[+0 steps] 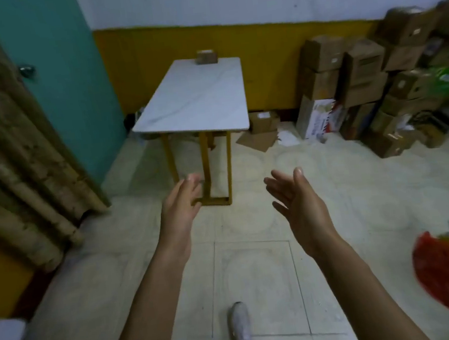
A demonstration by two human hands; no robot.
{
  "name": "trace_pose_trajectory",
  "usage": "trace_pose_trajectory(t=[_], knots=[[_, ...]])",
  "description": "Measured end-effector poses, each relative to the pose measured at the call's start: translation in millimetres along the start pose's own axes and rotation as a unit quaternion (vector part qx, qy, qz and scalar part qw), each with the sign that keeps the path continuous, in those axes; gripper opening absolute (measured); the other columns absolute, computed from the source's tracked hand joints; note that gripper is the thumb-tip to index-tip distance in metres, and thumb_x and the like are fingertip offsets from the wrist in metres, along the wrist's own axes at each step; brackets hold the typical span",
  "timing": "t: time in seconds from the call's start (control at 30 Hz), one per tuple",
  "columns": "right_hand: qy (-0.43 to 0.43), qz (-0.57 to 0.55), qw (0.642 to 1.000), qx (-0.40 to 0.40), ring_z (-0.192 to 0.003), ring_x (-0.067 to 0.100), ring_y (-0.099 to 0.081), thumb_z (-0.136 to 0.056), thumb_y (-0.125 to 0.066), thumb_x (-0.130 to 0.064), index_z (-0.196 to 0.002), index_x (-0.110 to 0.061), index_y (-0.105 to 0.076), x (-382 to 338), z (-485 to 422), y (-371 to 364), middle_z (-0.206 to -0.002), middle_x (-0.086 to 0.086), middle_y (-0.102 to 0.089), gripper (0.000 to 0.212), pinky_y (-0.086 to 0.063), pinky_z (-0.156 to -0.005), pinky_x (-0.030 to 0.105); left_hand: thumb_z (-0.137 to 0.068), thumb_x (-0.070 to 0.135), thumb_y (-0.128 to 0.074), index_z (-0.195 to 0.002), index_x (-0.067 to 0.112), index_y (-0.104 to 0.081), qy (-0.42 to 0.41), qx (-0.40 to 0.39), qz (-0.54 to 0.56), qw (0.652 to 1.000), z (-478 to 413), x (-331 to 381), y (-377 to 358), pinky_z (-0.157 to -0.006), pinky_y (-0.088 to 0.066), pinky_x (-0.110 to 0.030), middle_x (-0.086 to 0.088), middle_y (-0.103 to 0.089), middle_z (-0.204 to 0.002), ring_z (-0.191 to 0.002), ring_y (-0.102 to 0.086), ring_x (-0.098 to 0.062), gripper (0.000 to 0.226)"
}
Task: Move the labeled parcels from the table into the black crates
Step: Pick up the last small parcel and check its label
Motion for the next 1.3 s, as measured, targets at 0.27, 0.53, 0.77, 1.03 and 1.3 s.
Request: trace_pose_trajectory(t=[0.27,0.53,0.77,1.03,1.3], knots=[[0.028,0.023,0.998,0.053,-0.115,0.007,-0.057,-0.100,-0.028,-0.052,-0.113,-0.031,-0.060,-63.8,-180.3,66.9,-0.116,-0.011,-0.066,0.040,-0.039,-0.102,0.032,-0.101,0.034,-0.040,-0.134,0.019,-0.051,-0.023,-0.064,-0.008,0.998,-188.9,8.3,-144.3,-0.103,-0.037,-0.030,0.006,-0.055,-0.135,-0.124,-0.050,-0.008,0.038],[0.044,-0.010,0.992,0.119,-0.115,0.009,-0.057,-0.099,-0.029,-0.053,-0.107,-0.033,-0.064,-118.4,-332.1,144.8,-0.113,-0.010,-0.067,0.041,-0.040,-0.102,0.035,-0.100,0.034,-0.042,-0.132,0.018,-0.054,-0.010,-0.128,-0.050,0.991,-332.4,0.2,-277.3,-0.099,-0.040,-0.028,0.007,-0.059,-0.130,-0.121,-0.052,-0.007,0.038],[0.046,-0.028,0.991,0.119,-0.111,0.009,-0.057,-0.098,-0.029,-0.055,-0.114,-0.028,-0.061,-155.6,-472.0,220.2,-0.113,-0.008,-0.066,0.044,-0.039,-0.098,0.035,-0.100,0.033,-0.042,-0.126,0.022,-0.055,-0.001,-0.143,-0.054,0.988,-439.2,-31.0,-393.2,-0.099,-0.038,-0.029,0.006,-0.059,-0.128,-0.120,-0.053,-0.008,0.032],[0.043,0.004,0.998,0.039,-0.117,0.009,-0.055,-0.099,-0.028,-0.054,-0.115,-0.031,-0.060,-209.0,-653.4,281.4,-0.111,-0.013,-0.065,0.043,-0.039,-0.102,0.033,-0.099,0.033,-0.044,-0.112,0.033,-0.058,-0.042,-0.078,-0.032,0.996,-575.1,-29.8,-508.3,-0.102,-0.041,-0.032,0.007,-0.059,-0.129,-0.120,-0.053,-0.008,0.019],[0.008,0.034,0.999,-0.035,-0.125,0.014,-0.052,-0.097,-0.028,-0.059,-0.114,-0.033,-0.060,-227.0,-818.2,275.6,-0.132,-0.002,-0.060,0.045,-0.033,-0.111,0.043,-0.099,0.030,-0.045,-0.110,0.030,-0.059,-0.027,0.039,0.010,0.999,-699.1,-40.3,-515.1,-0.098,-0.042,-0.029,0.009,-0.062,-0.120,-0.116,-0.055,-0.006,0.018]])
Point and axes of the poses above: each hand's wrist, its own z-axis away from the middle knuckle, its own y-axis out of the back of the hand, x = y × z, the point moved 3 cm from there along -z, towards the middle knuckle
